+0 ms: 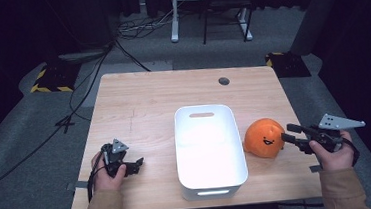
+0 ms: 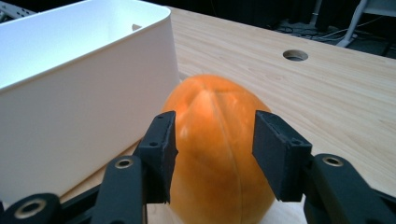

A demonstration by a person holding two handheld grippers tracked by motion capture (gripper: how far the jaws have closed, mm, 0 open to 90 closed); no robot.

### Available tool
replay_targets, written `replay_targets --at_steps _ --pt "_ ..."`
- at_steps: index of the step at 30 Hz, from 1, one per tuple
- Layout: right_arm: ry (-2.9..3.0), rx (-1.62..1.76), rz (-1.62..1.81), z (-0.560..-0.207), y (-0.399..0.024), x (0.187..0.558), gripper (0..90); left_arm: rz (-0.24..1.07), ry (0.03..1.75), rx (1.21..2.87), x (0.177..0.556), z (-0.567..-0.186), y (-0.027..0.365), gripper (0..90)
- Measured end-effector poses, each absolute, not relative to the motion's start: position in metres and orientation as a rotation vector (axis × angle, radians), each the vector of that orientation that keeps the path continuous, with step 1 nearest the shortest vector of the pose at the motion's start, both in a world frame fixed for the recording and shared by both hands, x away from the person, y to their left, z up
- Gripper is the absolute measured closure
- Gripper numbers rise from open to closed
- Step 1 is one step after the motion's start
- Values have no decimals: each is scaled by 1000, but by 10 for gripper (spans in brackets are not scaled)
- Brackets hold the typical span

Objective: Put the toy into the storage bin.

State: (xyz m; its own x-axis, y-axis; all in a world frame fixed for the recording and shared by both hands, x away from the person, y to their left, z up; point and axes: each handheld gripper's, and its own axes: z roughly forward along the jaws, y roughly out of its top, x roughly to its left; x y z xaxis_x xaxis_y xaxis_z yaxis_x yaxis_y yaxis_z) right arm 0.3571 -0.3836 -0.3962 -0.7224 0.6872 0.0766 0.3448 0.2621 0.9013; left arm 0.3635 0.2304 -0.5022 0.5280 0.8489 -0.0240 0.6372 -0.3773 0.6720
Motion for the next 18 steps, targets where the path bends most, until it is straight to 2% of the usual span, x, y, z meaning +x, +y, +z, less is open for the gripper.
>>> replay_targets --at_steps 18 --pt "2259 910 1434 -402 -358 392 582 434 1201 2137 363 -502 230 108"
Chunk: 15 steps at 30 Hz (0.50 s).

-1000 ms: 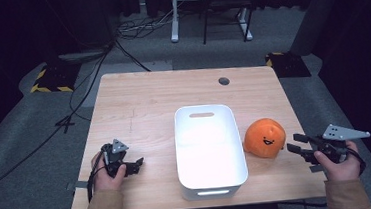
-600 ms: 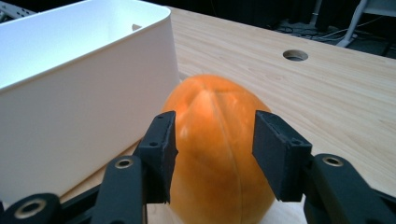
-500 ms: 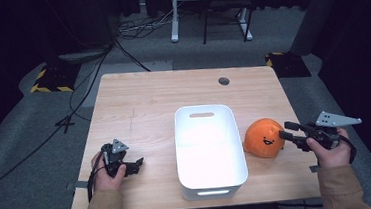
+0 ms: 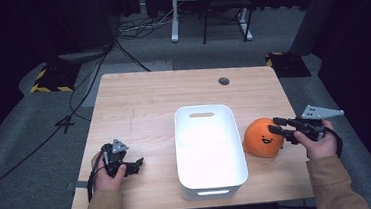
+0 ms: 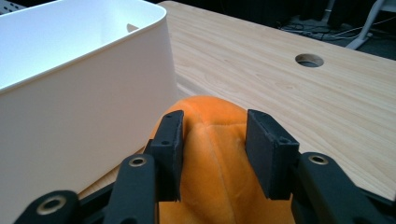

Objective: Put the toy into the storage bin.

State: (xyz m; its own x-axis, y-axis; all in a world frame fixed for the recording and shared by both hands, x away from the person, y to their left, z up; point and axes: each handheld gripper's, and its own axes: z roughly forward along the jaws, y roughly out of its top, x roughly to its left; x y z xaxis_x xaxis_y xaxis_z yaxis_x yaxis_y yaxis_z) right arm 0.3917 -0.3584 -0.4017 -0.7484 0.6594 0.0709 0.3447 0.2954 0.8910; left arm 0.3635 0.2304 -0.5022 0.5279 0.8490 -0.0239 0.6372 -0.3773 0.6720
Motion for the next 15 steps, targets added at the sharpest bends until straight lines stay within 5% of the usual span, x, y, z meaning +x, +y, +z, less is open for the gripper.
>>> replay_targets --at_steps 8,15 --pt "2292 853 1417 -401 -355 392 788 434 1201 2137 363 -502 230 108" --pt "2251 810 1456 -393 -359 389 818 434 1201 2137 363 -502 230 108"
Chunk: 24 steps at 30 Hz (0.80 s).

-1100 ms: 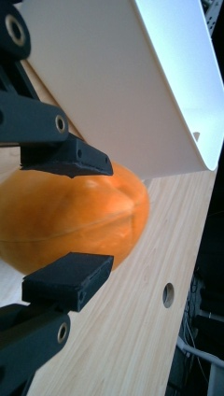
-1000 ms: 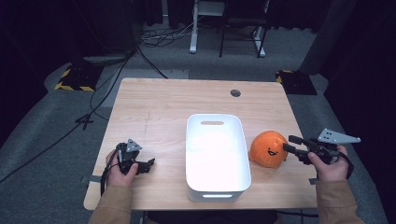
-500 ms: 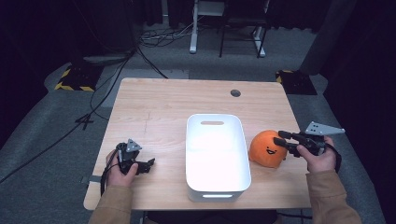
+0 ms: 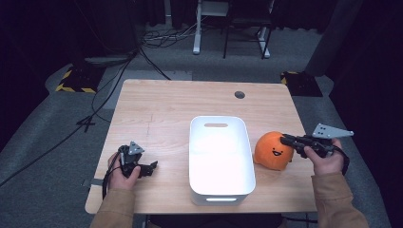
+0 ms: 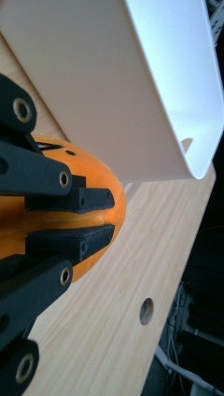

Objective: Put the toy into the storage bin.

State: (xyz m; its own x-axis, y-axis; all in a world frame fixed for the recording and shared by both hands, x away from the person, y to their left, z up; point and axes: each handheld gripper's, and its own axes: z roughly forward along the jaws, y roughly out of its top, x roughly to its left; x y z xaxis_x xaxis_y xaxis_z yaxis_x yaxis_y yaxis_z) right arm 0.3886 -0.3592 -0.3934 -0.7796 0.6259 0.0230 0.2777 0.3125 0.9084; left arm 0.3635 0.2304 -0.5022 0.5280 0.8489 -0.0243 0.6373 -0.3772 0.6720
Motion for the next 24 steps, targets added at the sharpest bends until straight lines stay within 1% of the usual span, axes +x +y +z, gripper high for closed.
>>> replay_targets --at_steps 24 --pt "2159 660 1663 -338 -377 379 820 434 1201 2137 363 -502 230 107"
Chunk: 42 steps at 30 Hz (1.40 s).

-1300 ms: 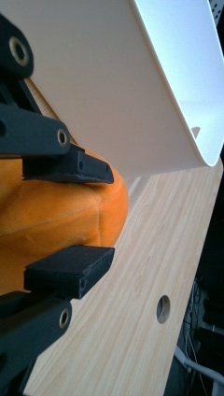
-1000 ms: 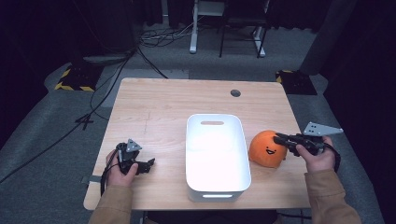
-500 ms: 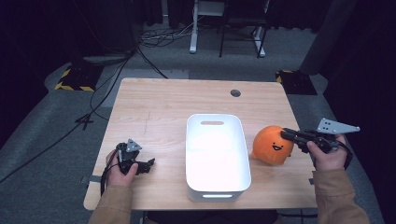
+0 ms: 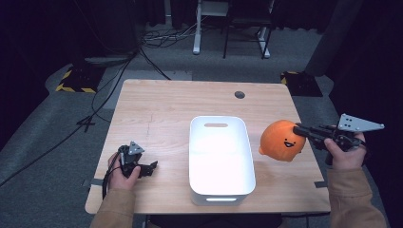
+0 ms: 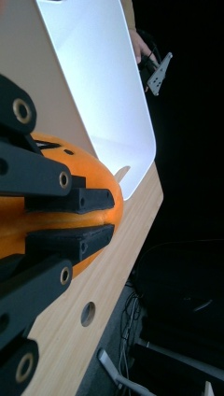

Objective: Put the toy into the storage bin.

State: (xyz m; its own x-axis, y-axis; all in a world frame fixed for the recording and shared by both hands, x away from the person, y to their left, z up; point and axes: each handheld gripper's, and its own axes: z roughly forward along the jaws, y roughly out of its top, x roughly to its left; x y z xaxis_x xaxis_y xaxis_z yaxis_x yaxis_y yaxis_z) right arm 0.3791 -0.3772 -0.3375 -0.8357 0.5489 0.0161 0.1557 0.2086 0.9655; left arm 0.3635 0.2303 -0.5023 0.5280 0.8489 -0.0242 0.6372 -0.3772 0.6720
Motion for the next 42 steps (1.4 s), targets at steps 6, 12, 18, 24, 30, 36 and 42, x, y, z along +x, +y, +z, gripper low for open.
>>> replay_targets --at_steps 6,12,18,24,30,36,42 --pt "2144 618 1701 -327 -379 378 821 432 1200 2137 364 -502 230 106" --pt "2138 564 1703 -315 -377 376 821 431 1199 2137 364 -502 230 106" --pt "2149 528 1702 -305 -369 372 821 431 1200 2137 364 -502 230 106" --pt "2160 452 1706 -288 -351 365 821 431 1199 2138 364 -502 230 107" --pt "2165 375 1728 -272 -328 360 821 431 1200 2137 364 -502 230 106" --pt "2193 316 1738 -266 -306 360 821 430 1199 2137 364 -502 230 107" --pt "2225 287 1739 -265 -286 362 821 432 1200 2137 364 -502 230 106"
